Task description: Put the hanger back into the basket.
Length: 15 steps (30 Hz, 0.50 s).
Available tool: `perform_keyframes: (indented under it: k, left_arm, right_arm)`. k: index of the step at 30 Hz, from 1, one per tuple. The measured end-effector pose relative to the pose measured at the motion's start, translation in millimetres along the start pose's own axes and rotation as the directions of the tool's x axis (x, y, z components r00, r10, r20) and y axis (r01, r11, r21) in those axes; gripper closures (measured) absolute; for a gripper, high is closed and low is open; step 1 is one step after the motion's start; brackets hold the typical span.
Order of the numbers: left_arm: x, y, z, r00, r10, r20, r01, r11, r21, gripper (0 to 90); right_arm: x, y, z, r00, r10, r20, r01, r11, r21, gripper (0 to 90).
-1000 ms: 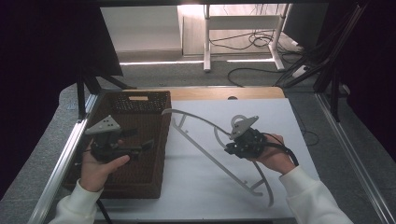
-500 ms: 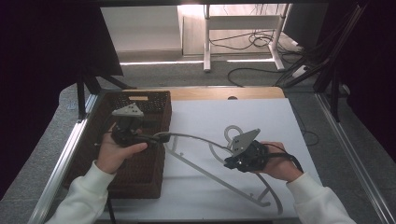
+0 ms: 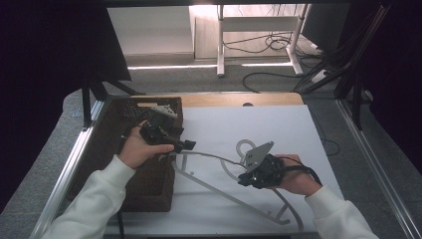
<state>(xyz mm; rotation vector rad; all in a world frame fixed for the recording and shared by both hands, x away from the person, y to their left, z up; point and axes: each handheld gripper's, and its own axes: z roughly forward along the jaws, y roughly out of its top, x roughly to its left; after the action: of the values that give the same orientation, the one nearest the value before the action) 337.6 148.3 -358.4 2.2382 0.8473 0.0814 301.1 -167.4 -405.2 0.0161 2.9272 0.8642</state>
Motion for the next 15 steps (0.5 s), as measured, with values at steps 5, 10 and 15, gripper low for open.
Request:
perform_keyframes:
  k: [5,10,15]
  left_arm:
    - [-1.7,4.1,9.0,0.9990,0.043,0.013,-0.043,0.9976,0.054,29.8]
    - [-2.3,9.0,19.4,0.9966,0.070,0.042,-0.075,0.9903,0.117,32.8]
    - [-3.1,13.6,29.7,0.9901,0.095,0.104,-0.113,0.9764,0.184,37.7]
  right_arm:
    - [1.9,1.2,1.1,0.9998,-0.012,-0.016,0.012,1.000,0.001,80.7]
    - [4.4,3.5,1.8,0.9991,-0.040,-0.017,0.040,0.999,0.007,80.7]
    - [8.1,7.9,1.7,0.9977,-0.066,-0.015,0.066,0.998,0.015,80.7]
